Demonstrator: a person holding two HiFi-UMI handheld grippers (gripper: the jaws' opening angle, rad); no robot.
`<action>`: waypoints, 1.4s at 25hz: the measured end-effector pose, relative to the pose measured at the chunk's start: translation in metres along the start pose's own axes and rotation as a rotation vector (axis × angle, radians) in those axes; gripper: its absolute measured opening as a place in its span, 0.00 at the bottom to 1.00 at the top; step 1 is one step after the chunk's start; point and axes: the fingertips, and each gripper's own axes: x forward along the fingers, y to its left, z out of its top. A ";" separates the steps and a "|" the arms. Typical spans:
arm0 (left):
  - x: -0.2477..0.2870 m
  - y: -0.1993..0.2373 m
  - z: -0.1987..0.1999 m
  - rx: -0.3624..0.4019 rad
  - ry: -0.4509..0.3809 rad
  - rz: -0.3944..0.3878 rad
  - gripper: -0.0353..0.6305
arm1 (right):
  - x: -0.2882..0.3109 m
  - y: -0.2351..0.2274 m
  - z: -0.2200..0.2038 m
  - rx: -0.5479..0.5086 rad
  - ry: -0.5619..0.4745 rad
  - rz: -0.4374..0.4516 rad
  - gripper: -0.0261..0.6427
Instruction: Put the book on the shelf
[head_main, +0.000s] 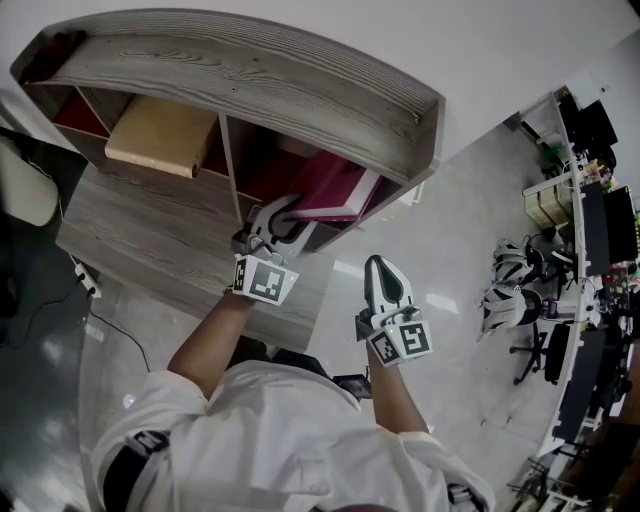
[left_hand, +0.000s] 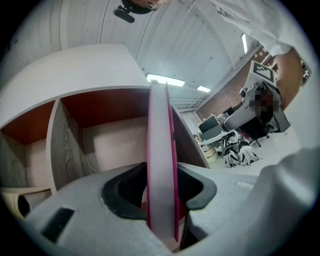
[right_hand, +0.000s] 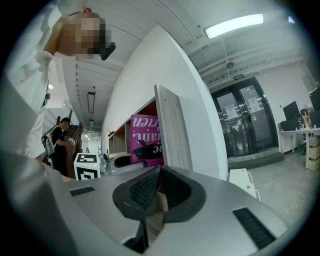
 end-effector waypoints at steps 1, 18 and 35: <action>0.000 -0.001 0.000 0.001 0.005 0.000 0.28 | 0.000 0.000 0.000 0.001 -0.001 0.002 0.07; 0.004 -0.024 0.005 0.086 0.093 -0.051 0.35 | -0.011 -0.002 -0.009 0.020 0.002 -0.002 0.07; -0.021 -0.021 0.030 0.078 0.044 -0.034 0.37 | -0.008 0.005 -0.006 0.022 -0.011 0.034 0.07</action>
